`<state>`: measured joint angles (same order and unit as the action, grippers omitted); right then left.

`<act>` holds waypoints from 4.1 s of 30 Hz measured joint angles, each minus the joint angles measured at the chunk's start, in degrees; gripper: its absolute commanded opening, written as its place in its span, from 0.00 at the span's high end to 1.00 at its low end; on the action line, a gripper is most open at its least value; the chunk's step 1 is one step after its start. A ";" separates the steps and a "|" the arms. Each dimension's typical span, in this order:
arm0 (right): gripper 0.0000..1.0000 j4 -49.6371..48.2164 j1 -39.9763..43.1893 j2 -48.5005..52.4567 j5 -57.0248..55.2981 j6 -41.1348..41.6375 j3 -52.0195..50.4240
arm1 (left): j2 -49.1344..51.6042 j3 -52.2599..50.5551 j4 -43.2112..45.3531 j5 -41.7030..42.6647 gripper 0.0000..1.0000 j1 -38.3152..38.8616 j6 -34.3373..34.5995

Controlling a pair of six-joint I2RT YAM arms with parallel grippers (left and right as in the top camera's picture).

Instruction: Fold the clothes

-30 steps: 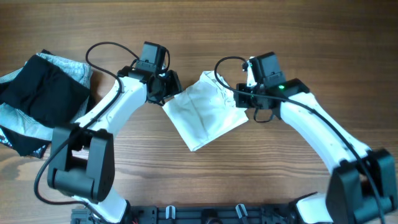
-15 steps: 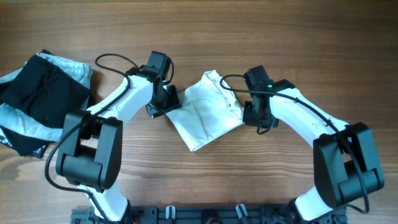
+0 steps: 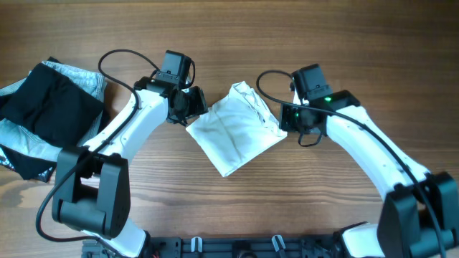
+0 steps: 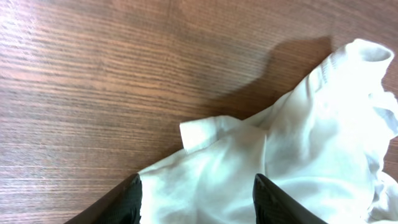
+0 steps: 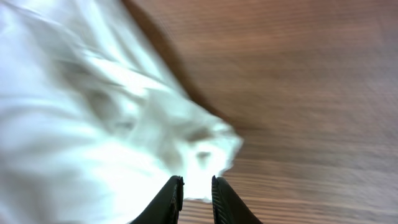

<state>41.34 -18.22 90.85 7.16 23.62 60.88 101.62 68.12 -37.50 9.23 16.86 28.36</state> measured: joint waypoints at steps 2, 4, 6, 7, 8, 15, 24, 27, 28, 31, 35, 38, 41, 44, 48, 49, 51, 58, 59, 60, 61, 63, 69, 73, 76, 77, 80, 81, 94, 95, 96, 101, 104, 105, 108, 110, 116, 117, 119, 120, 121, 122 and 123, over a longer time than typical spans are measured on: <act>0.78 -0.39 0.00 -0.76 2.82 -0.37 0.35 | 0.15 0.00 0.24 -0.09 0.40 0.00 -0.15; 0.78 -0.87 0.00 -0.57 4.70 -0.96 0.26 | 0.48 0.00 0.50 -0.24 0.40 0.00 -0.24; 0.78 -1.95 0.00 0.37 6.10 -1.70 0.15 | 1.64 0.00 0.66 -0.26 0.40 0.00 -0.24; 0.78 -2.32 0.00 1.49 7.30 -2.36 -0.24 | 2.91 0.00 0.48 -0.42 0.40 0.00 -0.24; 0.78 -2.38 0.00 2.91 8.68 -3.04 -0.90 | 4.07 0.00 0.15 -0.44 0.40 0.00 -0.24; 0.61 -3.48 -0.61 12.72 12.48 -5.57 -1.92 | 8.31 0.31 -6.27 -0.48 0.40 1.60 -0.24; 0.48 -20.55 -0.17 14.73 -2.69 -7.82 -1.11 | 8.55 0.31 -18.49 -0.15 0.47 5.05 -0.48; 0.46 -18.12 0.02 14.84 -4.07 -9.29 0.11 | 8.46 0.28 -18.05 0.02 0.46 4.94 -0.48; 0.45 -16.85 0.04 14.82 -4.46 -9.70 0.66 | 8.17 0.28 -17.27 0.00 0.44 4.63 -0.52; 0.42 -12.72 0.04 12.39 -5.38 -10.56 1.16 | 4.33 0.39 -11.10 0.04 0.21 2.34 -1.49; 0.39 -10.69 0.04 2.51 -6.14 -11.34 1.27 | -0.26 1.49 2.71 2.45 0.05 0.28 -5.51; 0.39 -8.24 0.04 -3.26 -6.16 -11.39 1.86 | -0.11 1.62 8.44 6.19 0.01 -0.11 -7.78; 0.39 -5.75 0.04 -4.50 -6.16 -11.34 1.97 | 2.32 1.64 12.00 8.50 0.01 -0.07 -8.59; 0.39 -4.04 0.04 -4.50 -6.16 -11.04 1.97 | 6.91 1.64 14.29 11.85 0.01 -0.07 -8.81; 0.39 -3.82 0.04 -4.50 -6.16 -10.86 1.97 | 12.02 1.84 17.49 16.11 0.11 -0.02 -9.11; 0.39 -3.82 0.04 -4.50 -6.16 -10.86 1.97 | 12.48 2.12 18.01 17.42 0.15 0.11 -9.27; 0.39 -3.78 0.04 -4.50 -6.16 -10.86 1.97 | 13.99 2.60 18.64 20.96 0.29 0.94 -9.60; 0.38 -2.01 0.04 -4.50 -6.16 -10.84 1.97 | 18.34 3.19 21.94 24.70 0.96 6.69 -9.84; 0.38 -1.79 0.04 -4.50 -6.16 -10.84 1.97 | 18.34 3.19 22.12 24.83 0.96 6.45 -9.88; 0.38 -1.53 0.04 -4.50 -6.16 -10.84 1.97 | 18.36 3.19 22.16 25.00 0.96 6.03 -9.84; 0.38 -1.49 0.04 -4.50 -6.16 -10.84 1.97 | 18.36 3.19 22.16 25.00 0.96 5.57 -9.84; 0.38 -1.49 0.04 -4.50 -6.16 -10.84 1.97 | 18.29 3.23 22.16 24.96 0.96 3.98 -9.84; 0.38 -1.46 0.04 -4.50 -6.19 -10.84 1.97 | 11.06 3.26 16.85 16.11 0.96 -7.02 -9.84; 0.38 -1.49 0.04 -4.50 -6.19 -10.84 1.97 | 0.33 3.26 12.17 7.28 0.96 -15.04 -9.86; 0.38 -1.46 0.04 -4.50 -6.19 -10.84 1.97 | -5.53 3.43 9.97 2.54 0.96 -20.79 -9.86; 0.38 -1.49 0.04 -4.50 -6.19 -10.84 1.97 | -7.54 3.43 9.55 0.85 0.96 -23.47 -9.86; 0.37 -1.49 0.04 -4.50 -6.19 -10.84 1.97 | -10.84 3.43 9.46 -1.60 0.96 -30.27 -9.86; 0.38 -1.49 0.04 -4.50 -6.19 -10.84 1.97 | -11.37 3.43 9.46 -2.12 0.96 -32.06 -9.88; 0.38 -1.49 0.04 -4.50 -6.19 -10.84 1.97 | -12.28 3.43 14.05 -2.97 0.95 -50.56 -9.86; 0.38 -1.49 0.04 -4.50 -6.19 -10.82 1.97 | -12.28 3.43 14.43 -2.97 0.93 -51.69 -9.86; 0.38 -1.49 0.04 -4.50 -6.19 -10.80 1.97 | -12.28 3.43 14.67 -2.97 0.91 -52.46 -9.84; 0.38 -1.49 0.04 -4.50 -6.19 -10.64 1.97 | -12.28 3.43 15.67 -2.95 0.68 -56.04 -9.84; 0.38 -1.49 0.04 -4.50 -6.19 -10.64 1.97 | -12.28 3.43 16.09 -3.02 0.00 -58.40 -9.75; 0.38 -1.49 0.04 -4.50 -6.19 -10.64 1.97 | -12.28 3.43 16.15 -3.02 0.00 -59.28 -9.64; 0.37 -1.49 0.04 -4.50 -6.16 -10.64 1.97 | -12.28 3.43 16.15 -3.04 0.00 -60.50 -9.57; 0.37 -1.49 0.04 -4.50 -6.19 -10.62 1.97 | -12.28 3.43 16.15 -2.99 0.00 -60.72 -9.62; 0.33 -1.51 0.04 -4.50 -6.19 -10.45 1.97 | -12.28 3.43 16.50 1.42 0.00 -60.43 -9.64; 0.28 -1.62 0.04 -4.50 -6.19 -10.38 1.97 | -12.28 3.43 16.98 2.80 0.00 -59.89 -9.90; 0.06 -2.89 0.04 -4.50 -6.10 -10.12 1.97 | -12.28 3.43 17.57 4.68 0.00 -57.83 -10.88; 0.00 -4.15 0.07 -4.50 -5.51 -10.01 1.97 | -12.28 3.43 17.81 5.57 0.00 -55.63 -11.96; 0.00 -5.07 0.04 -4.50 -4.81 -9.88 1.97 | -12.28 3.43 17.81 6.16 0.00 -53.68 -12.74; 0.00 -6.36 0.04 -4.50 -3.93 -9.84 1.97 | -12.28 3.43 17.77 6.43 0.00 -51.78 -13.46; 0.00 -8.20 0.04 -4.50 -2.58 -10.05 1.97 | -12.28 3.45 17.38 6.71 0.00 -48.65 -14.53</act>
<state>33.15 -18.17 86.35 4.58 13.56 62.85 89.34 71.57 -20.12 15.94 -31.79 13.82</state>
